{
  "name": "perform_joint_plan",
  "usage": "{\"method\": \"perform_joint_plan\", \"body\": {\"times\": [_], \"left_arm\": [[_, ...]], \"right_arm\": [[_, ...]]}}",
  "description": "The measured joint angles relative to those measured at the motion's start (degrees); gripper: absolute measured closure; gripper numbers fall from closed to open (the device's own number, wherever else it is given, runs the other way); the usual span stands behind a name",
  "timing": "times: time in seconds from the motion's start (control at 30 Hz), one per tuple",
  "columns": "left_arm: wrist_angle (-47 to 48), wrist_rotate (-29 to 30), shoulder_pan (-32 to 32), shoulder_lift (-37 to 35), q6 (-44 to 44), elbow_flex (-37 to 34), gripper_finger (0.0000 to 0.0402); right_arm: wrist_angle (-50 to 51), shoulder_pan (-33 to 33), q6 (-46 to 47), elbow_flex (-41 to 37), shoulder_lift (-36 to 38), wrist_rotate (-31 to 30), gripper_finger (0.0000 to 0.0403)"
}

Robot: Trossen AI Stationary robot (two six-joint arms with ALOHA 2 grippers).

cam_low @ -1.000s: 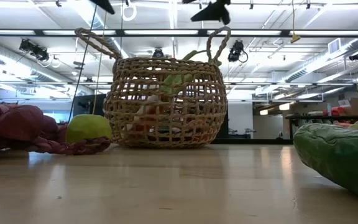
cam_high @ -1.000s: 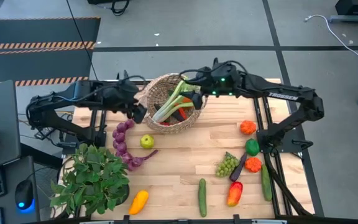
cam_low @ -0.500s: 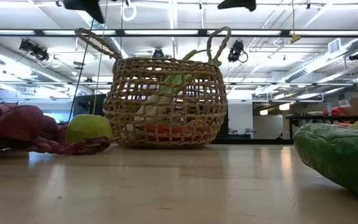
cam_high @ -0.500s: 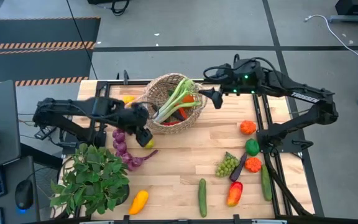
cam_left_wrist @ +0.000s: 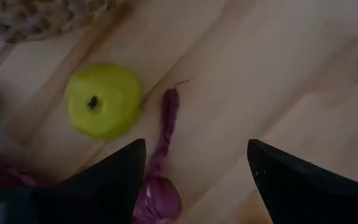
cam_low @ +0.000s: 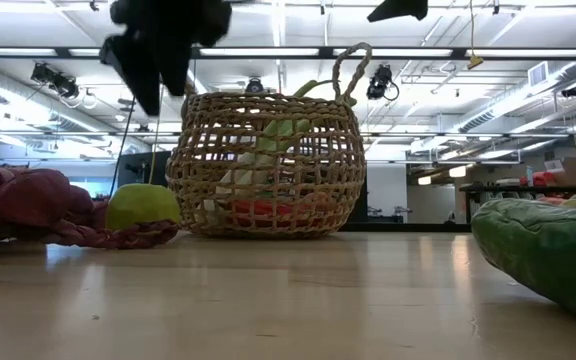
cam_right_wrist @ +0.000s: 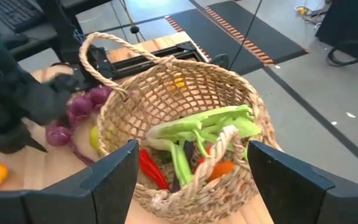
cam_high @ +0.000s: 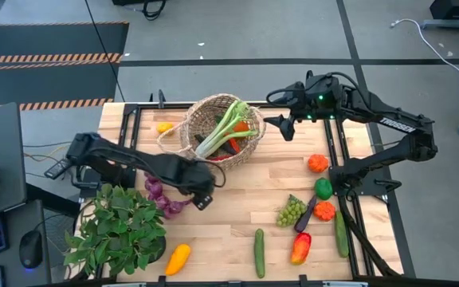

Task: Build produce basket
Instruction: Put the green apple into the brown basket

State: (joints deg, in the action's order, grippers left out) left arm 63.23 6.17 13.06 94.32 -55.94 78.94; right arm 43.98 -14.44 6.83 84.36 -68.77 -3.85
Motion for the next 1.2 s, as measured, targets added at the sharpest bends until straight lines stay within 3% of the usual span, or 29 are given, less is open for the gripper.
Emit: {"method": "perform_joint_plan", "body": {"times": [0.37, 0.7, 0.83, 1.2], "left_arm": [[13.17, 3.86, 0.0, 11.74, 0.21, 0.0, 0.0115], [10.9, 9.13, -0.15, 12.53, 4.66, 0.02, 0.0113], [10.06, 11.71, -1.25, 12.53, 6.73, 0.02, 0.0095], [5.78, 6.69, -6.05, 12.38, 9.92, -6.29, 0.0085]], "right_arm": [[1.32, 0.0, -0.65, 0.0, 0.54, 2.34, 0.0101], [1.91, 0.0, -0.41, 0.0, 0.54, 2.4, 0.0101], [1.91, 0.0, -0.41, 0.0, 0.54, 2.12, 0.0101], [2.92, -0.04, 2.52, 0.0, 0.54, 1.08, 0.0101]]}}
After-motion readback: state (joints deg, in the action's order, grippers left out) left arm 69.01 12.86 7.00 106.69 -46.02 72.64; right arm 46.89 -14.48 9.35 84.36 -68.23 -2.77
